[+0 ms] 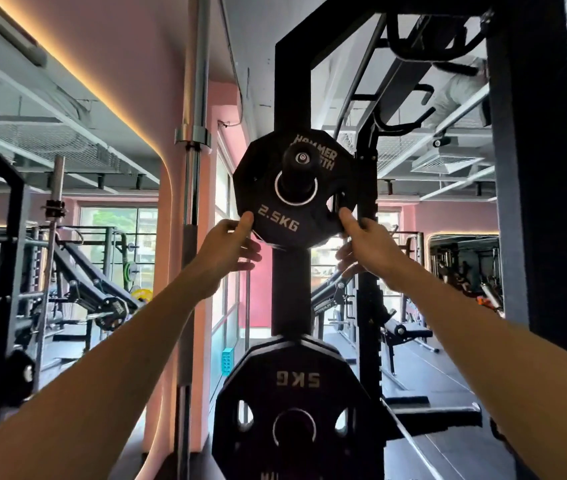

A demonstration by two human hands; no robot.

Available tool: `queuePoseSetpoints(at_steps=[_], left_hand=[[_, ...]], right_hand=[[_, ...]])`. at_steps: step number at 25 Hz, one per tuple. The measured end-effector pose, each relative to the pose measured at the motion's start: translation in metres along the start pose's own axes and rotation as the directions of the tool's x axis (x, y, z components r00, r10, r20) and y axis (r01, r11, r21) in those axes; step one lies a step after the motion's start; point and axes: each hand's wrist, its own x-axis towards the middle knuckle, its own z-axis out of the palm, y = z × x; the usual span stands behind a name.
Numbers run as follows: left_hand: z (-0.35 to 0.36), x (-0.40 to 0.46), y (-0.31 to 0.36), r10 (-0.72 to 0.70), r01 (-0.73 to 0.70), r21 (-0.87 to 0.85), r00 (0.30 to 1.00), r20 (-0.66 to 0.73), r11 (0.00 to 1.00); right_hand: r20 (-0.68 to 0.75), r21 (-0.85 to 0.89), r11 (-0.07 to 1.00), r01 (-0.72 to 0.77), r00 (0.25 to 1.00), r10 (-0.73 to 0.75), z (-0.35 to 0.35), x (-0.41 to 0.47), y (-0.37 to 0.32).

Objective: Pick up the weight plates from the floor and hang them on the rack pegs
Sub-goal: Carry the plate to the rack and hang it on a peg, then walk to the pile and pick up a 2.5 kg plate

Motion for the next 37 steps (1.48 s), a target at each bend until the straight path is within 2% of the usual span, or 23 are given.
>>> queuePoseSetpoints(at_steps=[3, 5, 11, 17, 20, 22, 25, 29, 31, 33, 37], left_hand=[[-0.005, -0.050, -0.034, -0.111, 0.109, 0.126, 0.994, 0.003, 0.986], [-0.006, -0.087, -0.059, -0.186, 0.184, 0.201, 0.983, -0.010, 0.962], [-0.005, -0.220, -0.123, -0.384, 0.343, 0.406, 0.923, 0.021, 0.847], [-0.007, -0.379, -0.190, -0.600, 0.520, 0.504, 0.800, -0.005, 0.689], [-0.008, -0.456, -0.223, -0.684, 0.532, 0.596, 0.729, 0.040, 0.602], [-0.010, -0.502, -0.246, -0.756, 0.570, 0.602, 0.649, 0.087, 0.559], [-0.016, -0.580, -0.272, -0.874, 0.611, 0.652, 0.451, 0.179, 0.449], [-0.024, -0.680, -0.271, -0.952, 0.564, 0.767, 0.187, 0.243, 0.307], [-0.027, -0.718, -0.268, -0.965, 0.493, 0.834, 0.041, 0.261, 0.246], [-0.027, -0.757, -0.265, -0.956, 0.373, 0.897, -0.079, 0.284, 0.236], [-0.017, -0.821, -0.257, -0.919, 0.107, 0.946, -0.226, 0.323, 0.306]], right_hand=[[0.120, -0.124, 0.991, -0.059, 0.990, 0.074, -0.003, -0.046, 0.033], [0.149, -0.193, 0.978, -0.074, 0.983, 0.104, -0.004, -0.077, 0.058], [0.231, -0.240, 0.941, -0.237, 0.928, 0.293, -0.003, -0.185, 0.138], [0.233, -0.277, 0.850, -0.448, 0.827, 0.511, -0.012, -0.326, 0.202], [0.203, -0.359, 0.774, -0.521, 0.766, 0.610, -0.008, -0.410, 0.230], [0.170, -0.393, 0.705, -0.590, 0.707, 0.687, -0.001, -0.467, 0.238], [0.179, -0.408, 0.615, -0.675, 0.601, 0.779, 0.008, -0.562, 0.235], [0.130, -0.388, 0.358, -0.849, 0.335, 0.933, 0.020, -0.698, 0.227], [0.113, -0.383, 0.218, -0.898, 0.189, 0.975, 0.022, -0.756, 0.218], [0.069, -0.333, 0.091, -0.938, 0.072, 0.995, 0.014, -0.816, 0.205], [-0.118, -0.149, -0.109, -0.983, -0.092, 0.989, -0.024, -0.934, 0.175]])
